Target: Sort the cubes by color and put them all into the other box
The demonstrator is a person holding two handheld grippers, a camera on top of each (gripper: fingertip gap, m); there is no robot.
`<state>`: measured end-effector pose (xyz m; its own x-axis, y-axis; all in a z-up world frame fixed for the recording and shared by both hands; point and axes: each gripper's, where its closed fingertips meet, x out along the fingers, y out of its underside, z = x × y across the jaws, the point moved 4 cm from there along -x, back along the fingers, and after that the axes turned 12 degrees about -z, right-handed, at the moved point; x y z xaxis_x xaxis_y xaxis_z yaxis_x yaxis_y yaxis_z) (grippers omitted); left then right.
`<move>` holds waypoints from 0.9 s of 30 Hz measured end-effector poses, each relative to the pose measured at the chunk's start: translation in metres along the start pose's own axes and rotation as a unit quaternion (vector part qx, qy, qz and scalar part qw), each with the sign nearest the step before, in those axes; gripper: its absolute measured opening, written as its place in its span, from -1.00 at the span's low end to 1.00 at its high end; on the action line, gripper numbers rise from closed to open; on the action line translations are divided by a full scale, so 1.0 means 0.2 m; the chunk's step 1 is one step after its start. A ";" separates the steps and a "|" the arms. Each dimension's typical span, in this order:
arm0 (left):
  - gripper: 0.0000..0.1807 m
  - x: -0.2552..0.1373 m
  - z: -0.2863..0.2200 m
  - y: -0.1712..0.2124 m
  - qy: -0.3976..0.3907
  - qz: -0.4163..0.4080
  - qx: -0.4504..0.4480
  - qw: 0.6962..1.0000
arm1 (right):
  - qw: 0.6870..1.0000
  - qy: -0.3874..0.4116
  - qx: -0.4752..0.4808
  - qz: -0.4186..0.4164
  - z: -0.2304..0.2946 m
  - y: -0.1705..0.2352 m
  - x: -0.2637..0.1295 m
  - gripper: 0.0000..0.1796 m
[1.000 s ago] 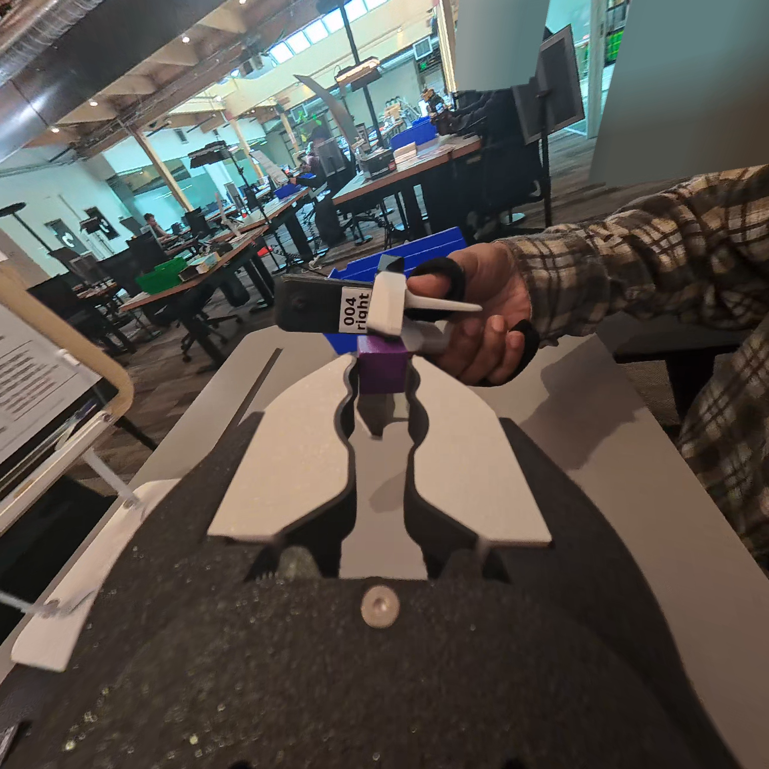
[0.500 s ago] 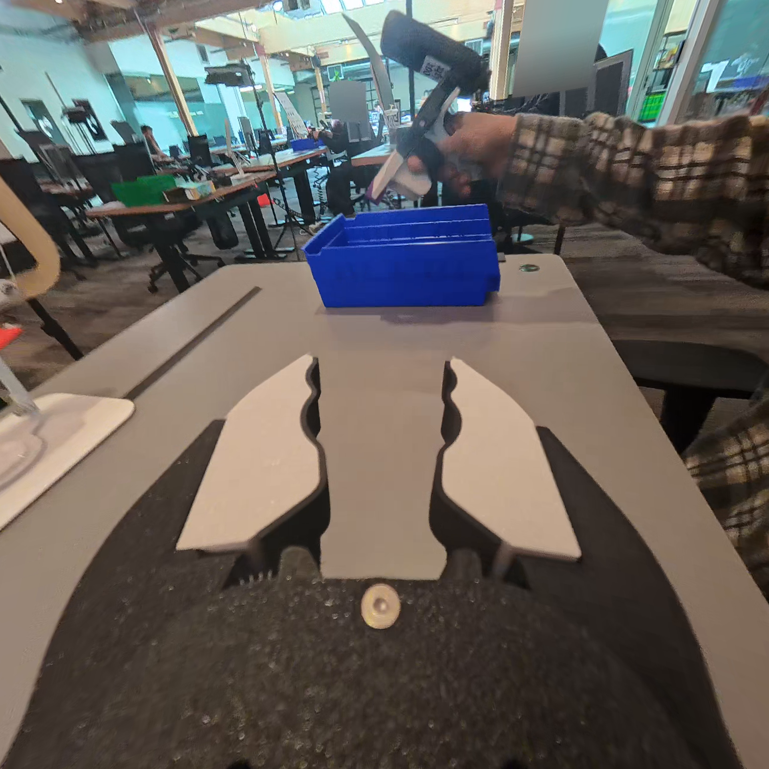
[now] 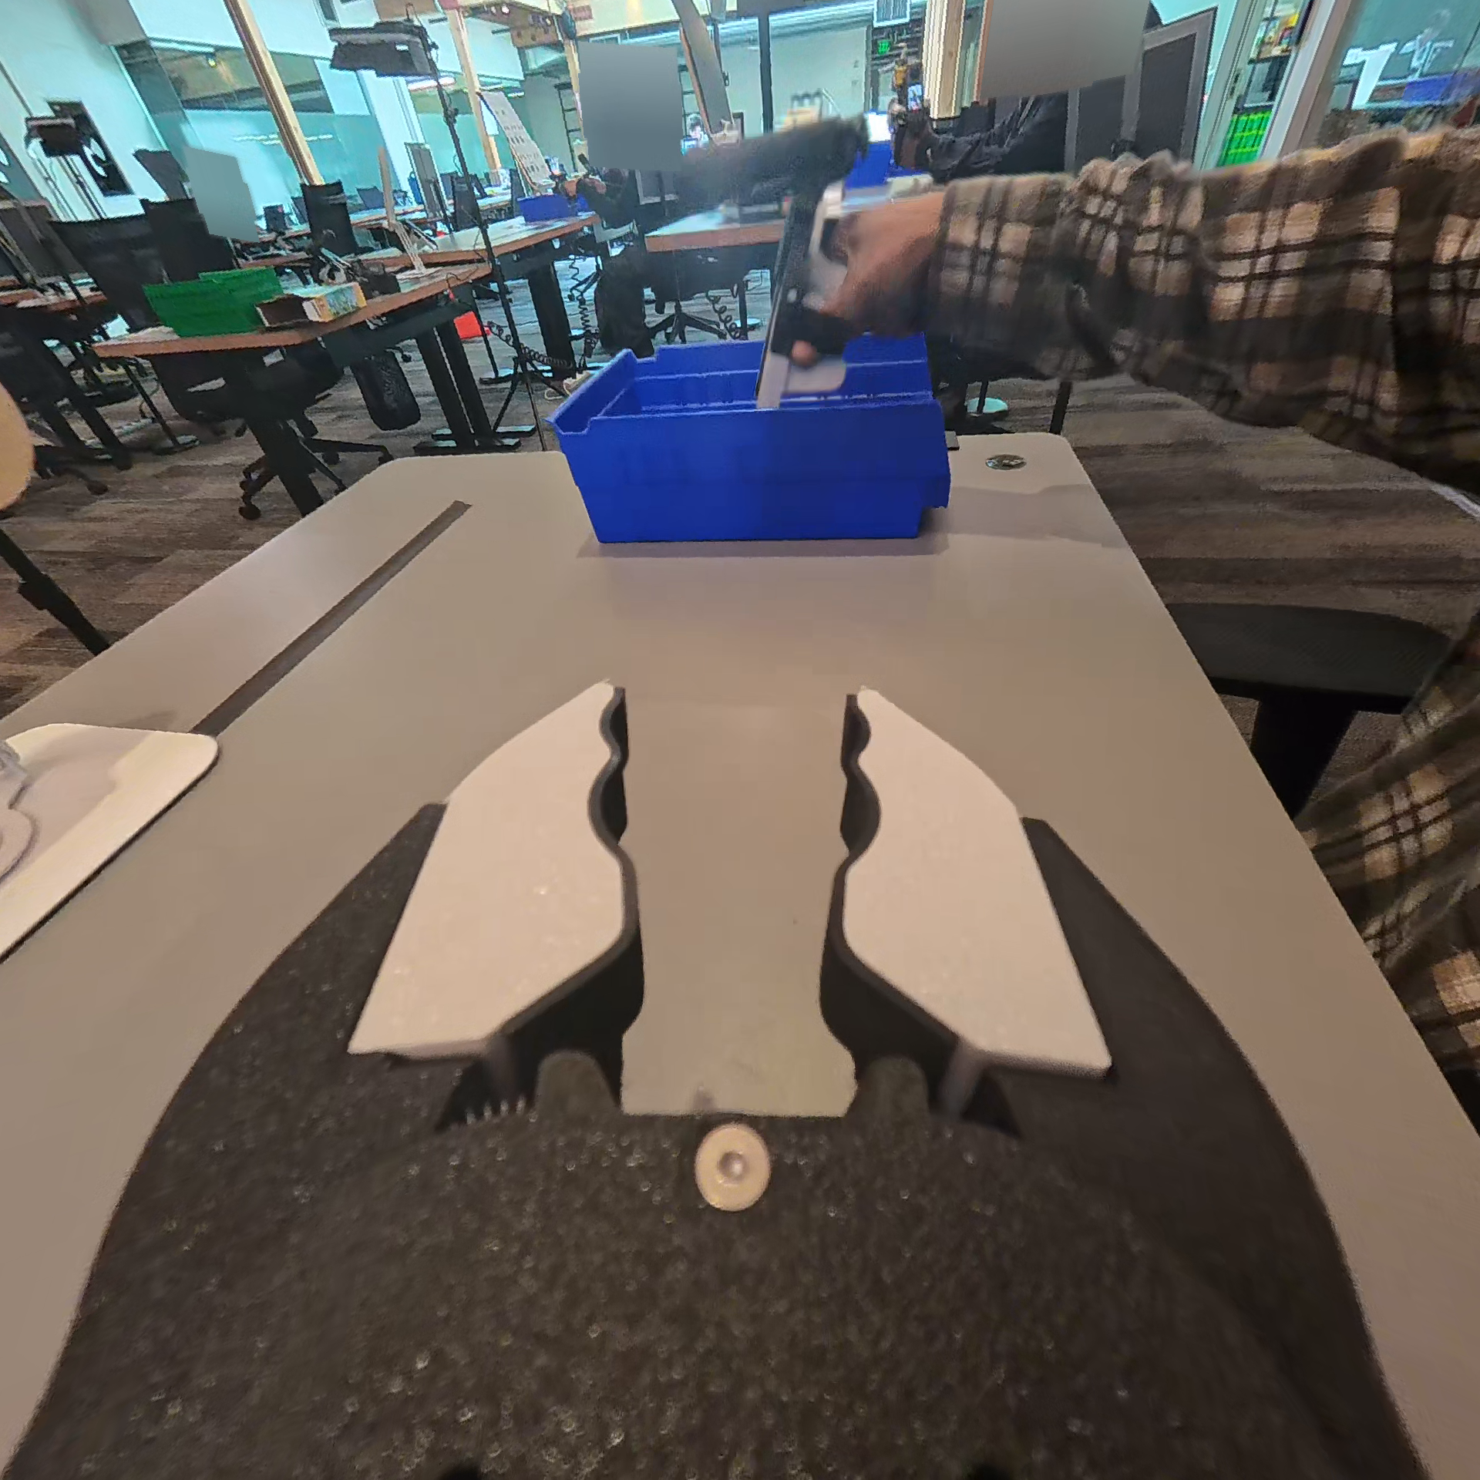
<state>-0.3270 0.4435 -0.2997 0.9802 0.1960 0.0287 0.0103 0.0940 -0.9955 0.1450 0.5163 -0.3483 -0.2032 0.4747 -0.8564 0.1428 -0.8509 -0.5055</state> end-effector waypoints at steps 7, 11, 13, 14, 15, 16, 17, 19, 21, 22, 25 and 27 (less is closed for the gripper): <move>-0.35 -0.15 0.07 -0.15 -0.071 -0.005 0.012 0.997 | 0.963 -0.004 -0.081 -0.257 0.37 -0.36 -0.60 -0.10; -0.31 -0.45 0.10 -0.30 -0.141 0.008 0.034 0.989 | 0.901 -0.078 -0.151 -0.398 0.76 -0.40 -0.71 -0.05; -0.33 -0.68 0.11 -0.39 -0.179 0.019 0.052 0.982 | 0.861 -0.138 -0.181 -0.456 0.96 -0.38 -0.67 -0.03; -0.33 -0.82 0.11 -0.43 -0.204 0.030 0.060 0.977 | 0.842 -0.169 -0.193 -0.474 1.05 -0.36 -0.63 -0.03; -0.35 -0.96 0.12 -0.46 -0.231 0.046 0.066 0.970 | 0.830 -0.197 -0.201 -0.482 1.13 -0.34 -0.58 -0.03; -0.36 -1.11 0.14 -0.48 -0.259 0.068 0.070 0.961 | 0.822 -0.226 -0.207 -0.481 1.21 -0.32 -0.52 -0.03; -0.36 -1.26 0.15 -0.49 -0.287 0.097 0.072 0.950 | 0.816 -0.251 -0.210 -0.476 1.28 -0.30 -0.46 -0.03; -0.36 -1.55 0.16 -0.48 -0.337 0.171 0.063 0.924 | 0.808 -0.287 -0.215 -0.467 1.40 -0.27 -0.33 -0.04; -0.36 -1.81 0.15 -0.44 -0.373 0.256 0.031 0.891 | 0.807 -0.316 -0.215 -0.451 1.49 -0.25 -0.19 -0.05; -0.36 -1.91 0.13 -0.41 -0.385 0.294 0.015 0.875 | 0.806 -0.328 -0.214 -0.444 1.53 -0.24 -0.14 -0.06; -0.37 -2.12 0.09 -0.28 -0.388 0.386 -0.020 0.837 | 0.804 -0.353 -0.211 -0.430 1.64 -0.22 0.00 -0.09; -0.35 -2.18 0.07 -0.18 -0.372 0.423 -0.049 0.825 | 0.802 -0.366 -0.207 -0.424 1.69 -0.21 0.07 -0.09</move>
<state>-0.7584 0.3688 -0.2753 0.2518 0.6993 -0.6691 -0.5633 -0.4563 -0.6889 -0.1908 0.4821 -0.3038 -0.8903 0.4544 0.0287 -0.0688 -0.0721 -0.9950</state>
